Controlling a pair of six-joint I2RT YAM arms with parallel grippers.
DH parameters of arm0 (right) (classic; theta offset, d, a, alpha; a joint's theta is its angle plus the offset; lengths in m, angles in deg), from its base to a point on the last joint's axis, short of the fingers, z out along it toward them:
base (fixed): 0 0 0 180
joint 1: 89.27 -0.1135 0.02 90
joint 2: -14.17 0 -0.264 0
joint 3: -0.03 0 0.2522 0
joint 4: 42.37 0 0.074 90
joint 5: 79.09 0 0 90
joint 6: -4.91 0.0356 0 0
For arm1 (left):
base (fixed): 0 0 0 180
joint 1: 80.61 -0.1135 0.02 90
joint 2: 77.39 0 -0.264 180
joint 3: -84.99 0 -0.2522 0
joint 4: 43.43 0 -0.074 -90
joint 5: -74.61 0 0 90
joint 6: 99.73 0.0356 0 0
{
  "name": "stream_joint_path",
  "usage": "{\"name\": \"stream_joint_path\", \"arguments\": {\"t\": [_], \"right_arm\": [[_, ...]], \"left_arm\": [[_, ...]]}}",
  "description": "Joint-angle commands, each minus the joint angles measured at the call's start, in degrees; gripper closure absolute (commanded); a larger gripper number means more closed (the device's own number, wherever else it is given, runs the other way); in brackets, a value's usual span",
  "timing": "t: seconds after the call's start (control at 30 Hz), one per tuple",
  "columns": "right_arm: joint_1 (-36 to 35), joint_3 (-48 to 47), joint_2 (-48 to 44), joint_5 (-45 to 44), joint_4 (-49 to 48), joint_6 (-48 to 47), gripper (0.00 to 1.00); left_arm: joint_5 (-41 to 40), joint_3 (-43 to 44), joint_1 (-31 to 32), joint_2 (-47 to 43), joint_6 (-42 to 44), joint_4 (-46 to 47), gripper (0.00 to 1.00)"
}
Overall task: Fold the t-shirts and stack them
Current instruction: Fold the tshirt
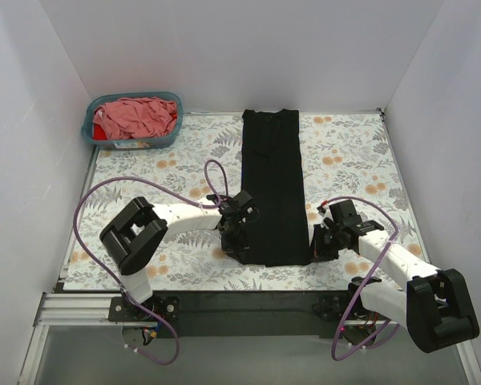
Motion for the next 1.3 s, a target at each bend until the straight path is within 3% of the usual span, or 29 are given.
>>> {"name": "stream_joint_path", "arguments": {"t": [0.0,0.27,0.43,0.7,0.9,1.27], "right_arm": [[0.01,0.47,-0.25,4.30,0.57,-0.35,0.99],[-1.40,2.32,-11.93,11.78,10.41,2.20,0.99],[-1.40,-1.62,-10.56,12.59,11.04,1.76,0.99],[-0.53,-23.76,8.15,1.16,8.32,-3.42,0.99],[1.76,-36.25,19.23,0.27,4.80,-4.30,0.99],[6.07,-46.36,31.47,2.82,-0.30,-5.44,0.99]], "left_arm": [[0.02,-1.44,1.20,-0.03,-0.61,-1.91,1.00],[2.58,-12.34,5.77,-15.33,-6.76,-7.18,1.00],[1.52,-9.46,2.45,-18.07,-5.10,-7.80,1.00],[0.56,9.93,-13.19,-6.76,5.79,-5.69,1.00],[-3.83,24.97,-19.08,1.79,11.16,-6.75,1.00],[-8.23,35.29,-23.84,12.43,16.35,-0.96,1.00]]}}
